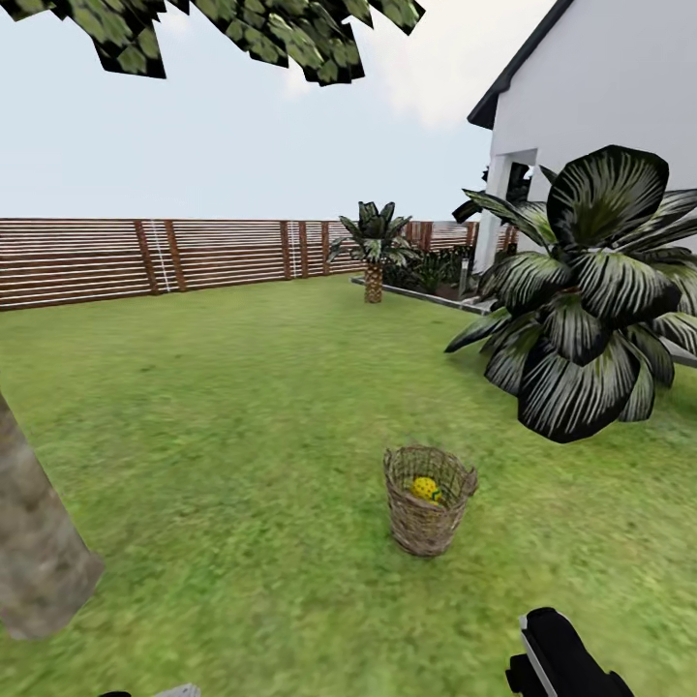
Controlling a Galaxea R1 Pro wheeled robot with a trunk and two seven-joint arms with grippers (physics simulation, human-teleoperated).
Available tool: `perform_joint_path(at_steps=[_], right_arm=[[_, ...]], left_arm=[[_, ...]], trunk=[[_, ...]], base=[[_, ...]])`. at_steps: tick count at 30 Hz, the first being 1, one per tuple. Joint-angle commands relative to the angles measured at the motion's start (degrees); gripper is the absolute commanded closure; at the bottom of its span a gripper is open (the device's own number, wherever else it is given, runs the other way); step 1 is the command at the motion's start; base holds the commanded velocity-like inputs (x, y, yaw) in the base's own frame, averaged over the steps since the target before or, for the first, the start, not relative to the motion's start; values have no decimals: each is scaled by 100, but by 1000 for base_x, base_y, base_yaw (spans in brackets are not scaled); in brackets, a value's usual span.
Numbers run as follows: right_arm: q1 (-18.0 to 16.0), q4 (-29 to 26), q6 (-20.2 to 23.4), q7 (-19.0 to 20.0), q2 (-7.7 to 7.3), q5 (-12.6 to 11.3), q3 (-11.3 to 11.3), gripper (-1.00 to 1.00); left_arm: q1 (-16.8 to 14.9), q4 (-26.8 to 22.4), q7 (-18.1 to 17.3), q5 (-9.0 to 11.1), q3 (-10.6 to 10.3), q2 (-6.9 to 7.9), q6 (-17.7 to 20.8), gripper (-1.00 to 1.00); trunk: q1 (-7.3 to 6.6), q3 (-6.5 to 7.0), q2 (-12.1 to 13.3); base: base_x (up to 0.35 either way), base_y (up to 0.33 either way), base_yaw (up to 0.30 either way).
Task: Take the three Easter eggs out of the wicker basket on the lawn in the garden, then place them on the lawn next to a single tree (choose any tree) so that all three eggs are next to the same tree and none are left in the basket.
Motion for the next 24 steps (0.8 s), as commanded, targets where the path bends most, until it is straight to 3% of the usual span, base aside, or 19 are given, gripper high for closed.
perform_joint_path(at_steps=[1,10,19,24], right_arm=[[-3,-6,23,-4,0,5,0,-100],[-3,-7,31,-9,0,5,0,-100],[-3,-4,23,-16,7,5,7,-100],[-3,0,18,-20,7,5,3,-100]], left_arm=[[-3,-5,13,32,3,-1,25,-100],[-3,4,21,17,-2,-110,24,-100],[-3,5,22,15,-2,-120,24,-100],[-3,5,22,10,-2,-122,24,-100]], trunk=[[3,-6,-3],[3,-6,-3],[3,-6,-3],[3,-6,-3]], base=[[337,0,5],[337,0,1],[337,0,3],[337,0,178]])
